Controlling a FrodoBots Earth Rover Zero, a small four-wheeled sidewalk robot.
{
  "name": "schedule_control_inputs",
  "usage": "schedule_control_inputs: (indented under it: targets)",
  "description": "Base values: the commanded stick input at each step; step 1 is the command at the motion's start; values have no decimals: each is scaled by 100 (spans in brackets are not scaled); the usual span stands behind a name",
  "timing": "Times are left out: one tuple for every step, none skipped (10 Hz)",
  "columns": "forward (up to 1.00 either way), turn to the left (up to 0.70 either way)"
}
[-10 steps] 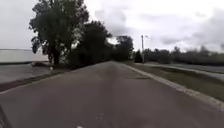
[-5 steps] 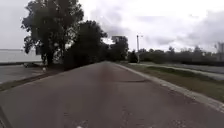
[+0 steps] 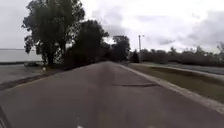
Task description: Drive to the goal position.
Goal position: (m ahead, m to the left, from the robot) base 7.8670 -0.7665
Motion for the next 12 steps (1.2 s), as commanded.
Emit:
schedule_control_inputs:
  targets:
    - [100,1]
    - [100,1]
    - [100,1]
    - [100,1]
    - [100,1]
    - [100,1]
    - [100,-1]
    - [100,-3]
    - [100,-3]
    - [100,-5]
    - [100,-6]
    - [100,-6]
